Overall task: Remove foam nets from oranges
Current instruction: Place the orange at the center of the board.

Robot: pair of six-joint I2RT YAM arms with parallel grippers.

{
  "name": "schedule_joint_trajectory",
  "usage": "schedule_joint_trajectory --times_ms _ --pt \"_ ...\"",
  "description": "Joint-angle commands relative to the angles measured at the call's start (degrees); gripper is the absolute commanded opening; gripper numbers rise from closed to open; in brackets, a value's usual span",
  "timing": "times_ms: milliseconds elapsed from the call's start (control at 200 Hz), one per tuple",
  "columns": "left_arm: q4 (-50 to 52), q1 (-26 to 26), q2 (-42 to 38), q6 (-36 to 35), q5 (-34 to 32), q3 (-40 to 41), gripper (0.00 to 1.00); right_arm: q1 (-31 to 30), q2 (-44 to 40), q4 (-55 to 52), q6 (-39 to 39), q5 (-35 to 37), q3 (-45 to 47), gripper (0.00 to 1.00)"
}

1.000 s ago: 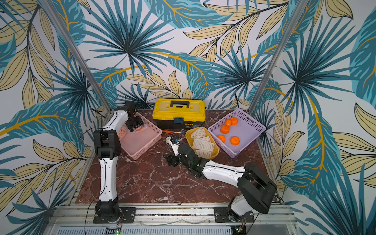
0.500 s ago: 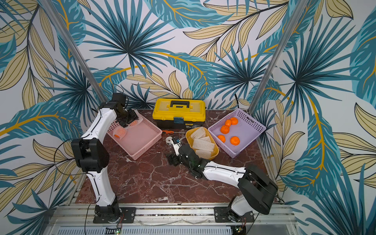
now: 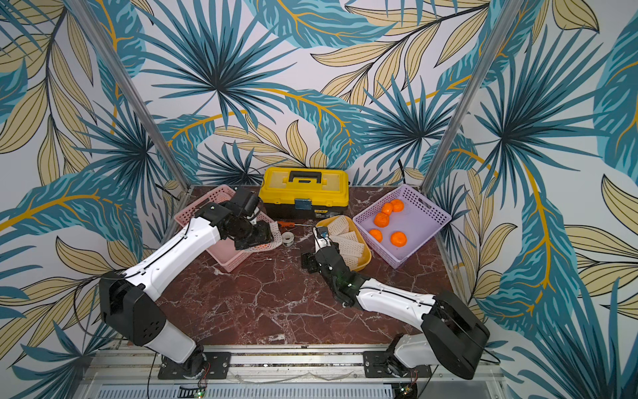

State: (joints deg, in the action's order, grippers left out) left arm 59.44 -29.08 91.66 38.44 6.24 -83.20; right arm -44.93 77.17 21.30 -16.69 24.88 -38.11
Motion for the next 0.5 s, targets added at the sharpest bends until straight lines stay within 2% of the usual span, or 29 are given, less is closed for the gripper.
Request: schedule_joint_trajectory --times_ms 0,150,235,381,496 --pt "0.5 -4.4 1.0 0.9 -0.9 4.1 0.52 1.7 -1.1 0.2 -2.6 2.9 1.6 0.86" --pt "0.4 -9.3 4.7 1.6 -1.7 7.6 0.54 2.3 -0.5 0.7 -2.7 3.5 1.6 0.86" --pt "1.2 -10.3 7.5 0.7 -0.8 7.2 0.56 2.6 0.1 0.8 -3.3 3.1 1.6 0.86" --pt "5.3 -12.1 11.8 -0.5 -5.4 3.9 0.61 3.8 0.4 0.3 -5.3 1.6 1.6 0.86" --pt "5.5 -12.5 14.3 -0.6 -6.6 3.7 0.65 5.4 0.5 -0.1 -7.2 0.2 1.8 0.86"
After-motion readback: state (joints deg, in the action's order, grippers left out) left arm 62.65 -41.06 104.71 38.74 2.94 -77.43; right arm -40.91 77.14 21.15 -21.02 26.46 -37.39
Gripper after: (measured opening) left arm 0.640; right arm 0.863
